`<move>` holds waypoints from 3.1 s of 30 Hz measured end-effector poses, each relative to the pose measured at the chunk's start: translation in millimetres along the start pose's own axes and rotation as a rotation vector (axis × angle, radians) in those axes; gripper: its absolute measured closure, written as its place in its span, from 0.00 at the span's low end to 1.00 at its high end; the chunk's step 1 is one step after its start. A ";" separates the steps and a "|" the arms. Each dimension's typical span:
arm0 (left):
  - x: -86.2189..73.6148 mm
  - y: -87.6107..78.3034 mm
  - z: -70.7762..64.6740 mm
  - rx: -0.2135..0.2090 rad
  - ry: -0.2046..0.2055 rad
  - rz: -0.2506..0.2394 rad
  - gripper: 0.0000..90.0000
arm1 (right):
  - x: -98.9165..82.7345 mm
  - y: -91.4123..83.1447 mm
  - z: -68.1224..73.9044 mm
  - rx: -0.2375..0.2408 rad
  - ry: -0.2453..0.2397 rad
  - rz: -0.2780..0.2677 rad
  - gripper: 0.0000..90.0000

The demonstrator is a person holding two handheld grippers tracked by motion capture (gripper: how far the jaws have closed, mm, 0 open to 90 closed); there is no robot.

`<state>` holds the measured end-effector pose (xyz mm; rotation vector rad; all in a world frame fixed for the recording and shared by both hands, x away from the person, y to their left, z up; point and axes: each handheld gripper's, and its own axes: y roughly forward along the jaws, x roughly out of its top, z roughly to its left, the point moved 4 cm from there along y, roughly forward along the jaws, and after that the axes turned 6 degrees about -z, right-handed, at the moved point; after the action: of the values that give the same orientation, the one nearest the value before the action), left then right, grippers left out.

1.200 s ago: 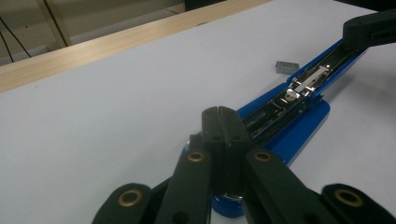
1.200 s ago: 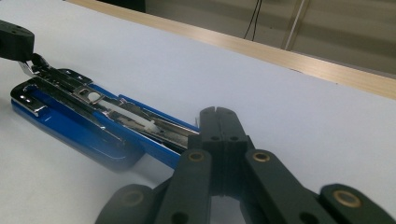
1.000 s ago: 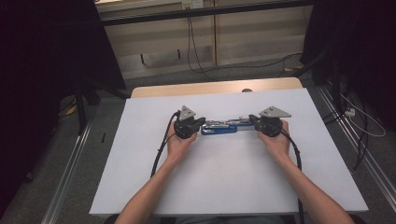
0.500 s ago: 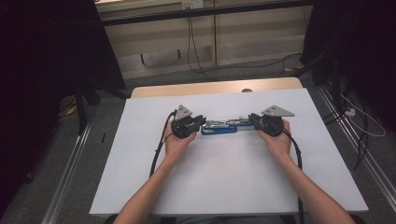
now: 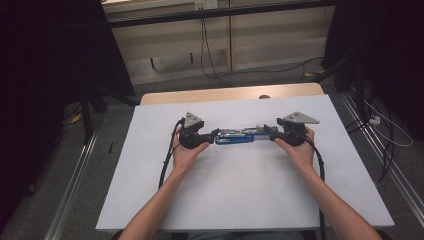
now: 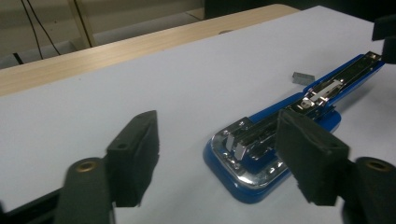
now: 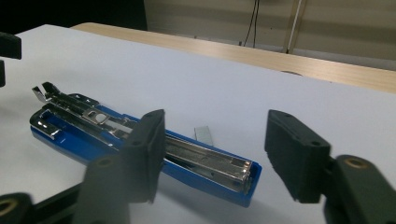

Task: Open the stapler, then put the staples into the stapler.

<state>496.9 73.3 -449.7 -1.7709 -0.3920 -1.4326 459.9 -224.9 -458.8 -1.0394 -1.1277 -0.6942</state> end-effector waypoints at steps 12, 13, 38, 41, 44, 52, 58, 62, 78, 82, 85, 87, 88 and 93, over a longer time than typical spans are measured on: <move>-1.8 -9.2 0.0 -0.067 -0.020 -0.004 0.06 | 2.0 -0.5 2.2 0.032 0.008 -0.003 0.17; -1.4 -11.0 -0.5 -0.076 -0.028 -0.010 0.06 | 2.2 -0.5 2.3 0.032 0.005 -0.002 0.17; -19.0 -68.6 6.4 -0.017 0.035 -0.024 0.07 | 6.4 -2.7 5.3 0.071 0.021 0.022 0.11; -22.5 -75.6 6.4 -0.033 0.015 -0.033 0.07 | 7.2 -2.7 5.3 0.064 0.005 0.026 0.12; -24.7 -81.6 5.4 -0.020 0.019 -0.030 0.07 | 7.7 -1.6 6.5 0.072 0.003 0.030 0.12; -31.7 -97.8 1.9 -0.023 0.022 -0.026 0.07 | 5.4 0.5 8.7 0.083 0.000 0.063 0.13; -33.9 -110.9 0.8 -0.019 0.021 -0.039 0.07 | 6.6 0.7 6.9 0.084 0.006 0.087 0.13; -37.3 -120.4 0.0 -0.025 0.021 -0.051 0.07 | 8.5 5.2 5.5 0.114 0.020 0.115 0.13; -53.5 -149.2 -8.3 -0.021 0.024 -0.043 0.07 | 18.4 28.2 5.4 0.143 0.027 0.172 0.16; -58.8 -156.5 -9.2 -0.015 0.009 -0.030 0.07 | 23.1 33.0 -0.2 0.127 0.015 0.195 0.18; -62.0 -159.9 -10.6 -0.005 0.009 -0.021 0.06 | 26.3 37.1 -3.9 0.118 0.005 0.220 0.19; -61.9 -162.2 -11.4 0.002 0.015 -0.023 0.06 | 27.9 40.1 -5.8 0.109 -0.004 0.234 0.18; -62.1 -163.3 -12.4 0.002 0.013 -0.027 0.06 | 28.4 41.9 -6.8 0.114 -0.009 0.246 0.17; -62.2 -166.9 -16.8 -0.009 0.024 -0.035 0.05 | 32.0 50.0 -8.0 0.119 -0.028 0.273 0.17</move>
<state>353.8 180.3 -441.5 -1.7605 -0.4061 -1.4810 516.5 -211.4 -444.4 -1.0788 -1.0141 -0.3925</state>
